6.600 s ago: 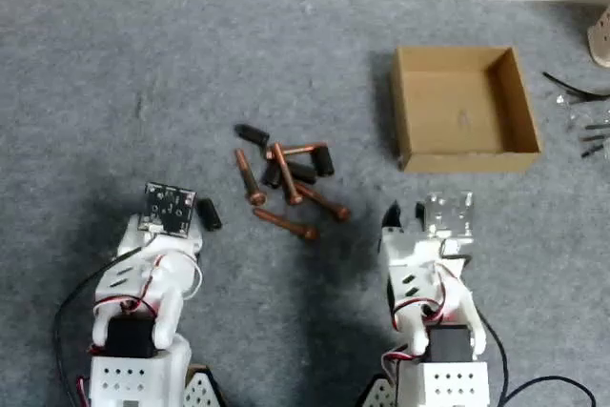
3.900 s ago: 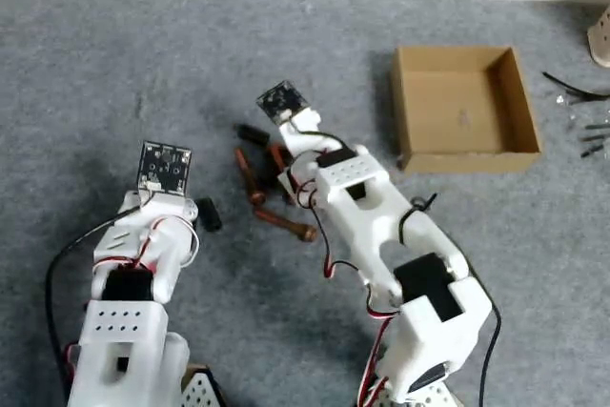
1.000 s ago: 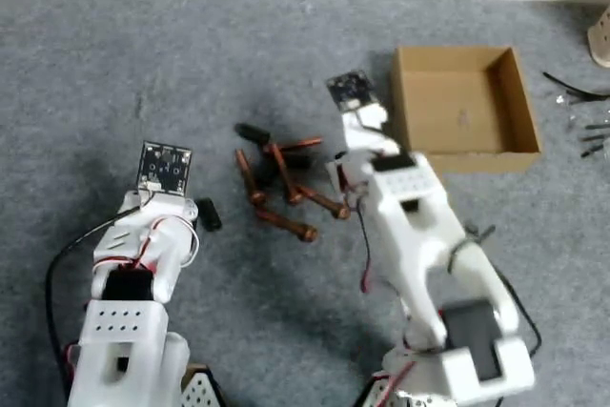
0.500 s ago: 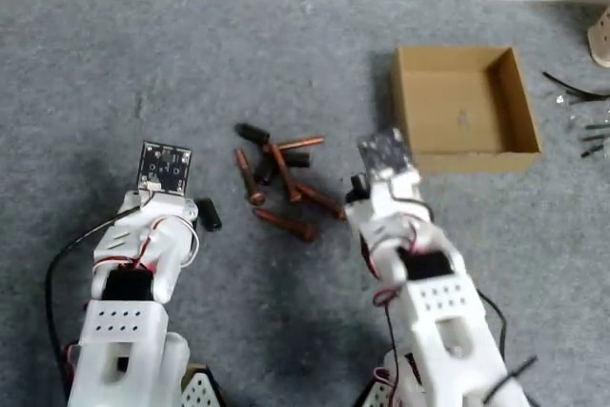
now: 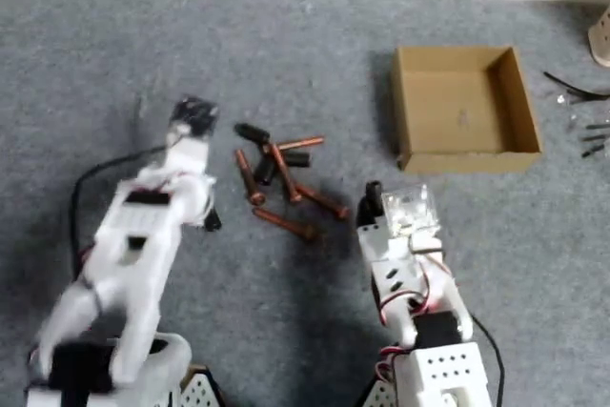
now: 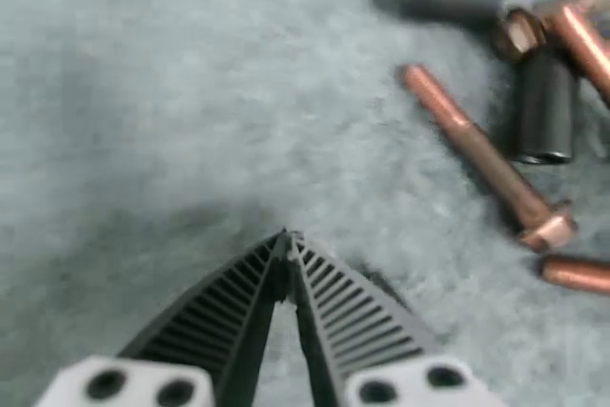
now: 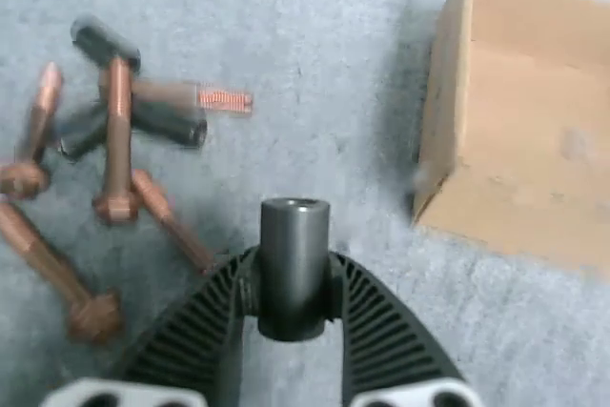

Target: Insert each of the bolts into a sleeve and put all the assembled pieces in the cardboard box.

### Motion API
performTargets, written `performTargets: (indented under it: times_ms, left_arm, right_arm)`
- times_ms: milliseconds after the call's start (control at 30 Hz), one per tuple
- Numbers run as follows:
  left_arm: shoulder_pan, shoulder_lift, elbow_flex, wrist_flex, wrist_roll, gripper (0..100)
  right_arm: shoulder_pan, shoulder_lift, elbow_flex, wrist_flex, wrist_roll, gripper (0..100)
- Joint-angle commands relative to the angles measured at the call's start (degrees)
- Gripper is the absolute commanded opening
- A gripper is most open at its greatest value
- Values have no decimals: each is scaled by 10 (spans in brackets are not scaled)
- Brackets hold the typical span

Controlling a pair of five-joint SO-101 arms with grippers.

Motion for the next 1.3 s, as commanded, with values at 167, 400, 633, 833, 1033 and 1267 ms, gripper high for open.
performTargets:
  times_ms: [167,400,633,833,1033,1267]
  left_arm:
    - [153,57,-183,114,56,11]
    - [237,58,-218,114,143,161]
    - [241,59,-193,75,207,193]
    - [241,128,-138,-47,225,193]
    - [238,201,-176,-47,228,192]
    - [227,219,-184,-49,274,192]
  right_arm:
    - [6,-32,47,-71,-5,3]
    - [7,-33,48,-71,-5,3]
    - [8,-35,47,-72,-5,3]
    - [8,-35,47,-72,-5,3]
    - [8,-35,47,-72,-5,3]
    - [7,-35,47,-72,-5,3]
